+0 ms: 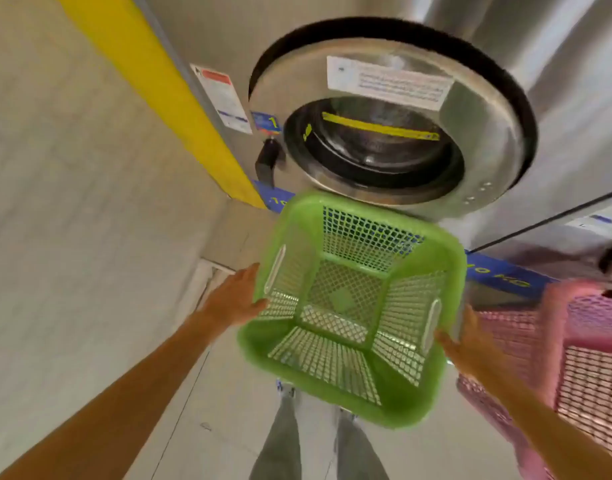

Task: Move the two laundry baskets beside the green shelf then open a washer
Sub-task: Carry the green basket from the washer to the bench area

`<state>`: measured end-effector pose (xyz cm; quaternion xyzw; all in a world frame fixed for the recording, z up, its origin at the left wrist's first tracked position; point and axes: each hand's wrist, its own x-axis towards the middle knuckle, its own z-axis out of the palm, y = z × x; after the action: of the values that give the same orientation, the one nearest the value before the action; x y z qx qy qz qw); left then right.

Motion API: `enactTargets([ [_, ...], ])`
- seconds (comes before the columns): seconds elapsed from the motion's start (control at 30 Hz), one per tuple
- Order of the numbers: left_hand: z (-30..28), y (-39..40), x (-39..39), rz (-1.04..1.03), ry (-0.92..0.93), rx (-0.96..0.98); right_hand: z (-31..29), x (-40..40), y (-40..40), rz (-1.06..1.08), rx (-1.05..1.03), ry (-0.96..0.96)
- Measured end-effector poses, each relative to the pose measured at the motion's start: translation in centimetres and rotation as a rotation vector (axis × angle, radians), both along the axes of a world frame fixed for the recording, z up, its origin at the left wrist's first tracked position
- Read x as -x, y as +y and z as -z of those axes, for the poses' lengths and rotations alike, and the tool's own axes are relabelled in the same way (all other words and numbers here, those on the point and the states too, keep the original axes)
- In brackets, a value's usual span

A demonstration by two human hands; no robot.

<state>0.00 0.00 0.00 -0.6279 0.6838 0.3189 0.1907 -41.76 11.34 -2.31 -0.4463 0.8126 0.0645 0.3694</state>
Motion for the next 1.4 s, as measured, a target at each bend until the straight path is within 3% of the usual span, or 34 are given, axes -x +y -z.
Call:
enactTargets([
  [0.13, 4.2, -1.0, 1.0, -0.156, 0.017, 0.069, 2.5, -0.6, 0.1, 0.096, 0.116, -0.046],
  [0.27, 6.4, -0.3, 2.1, -0.323, 0.131, 0.183, 2.7, -0.9, 0.0, 0.042, 0.128, 0.002],
  [0.4, 5.7, 3.7, 0.5, -0.419, 0.164, 0.142, 1.3, -2.3, -0.1, -0.009, 0.01, 0.069],
  [0.53, 4.2, 11.5, -5.4, -0.529, 0.24, 0.071, -0.4, -6.5, -1.8, -0.197, -0.093, 0.071],
  [0.7, 3.0, 25.6, -15.1, -0.873, 0.235, 0.06, -1.8, -18.8, -2.6, -0.646, -0.064, 0.047],
  [0.93, 3.2, 47.1, -25.8, -1.365, 0.072, 0.041, -0.7, -39.7, 4.4, -1.006, -0.166, -0.035],
  [1.13, 6.2, 61.8, -31.6, -1.682, 0.098, 0.065, 2.7, -53.4, 14.2, -0.993, -0.269, 0.004],
  [1.4, 12.0, 71.0, -36.8, -1.77, 0.097, 0.125, 8.0, -64.2, 23.5, -1.048, -0.251, 0.05],
])
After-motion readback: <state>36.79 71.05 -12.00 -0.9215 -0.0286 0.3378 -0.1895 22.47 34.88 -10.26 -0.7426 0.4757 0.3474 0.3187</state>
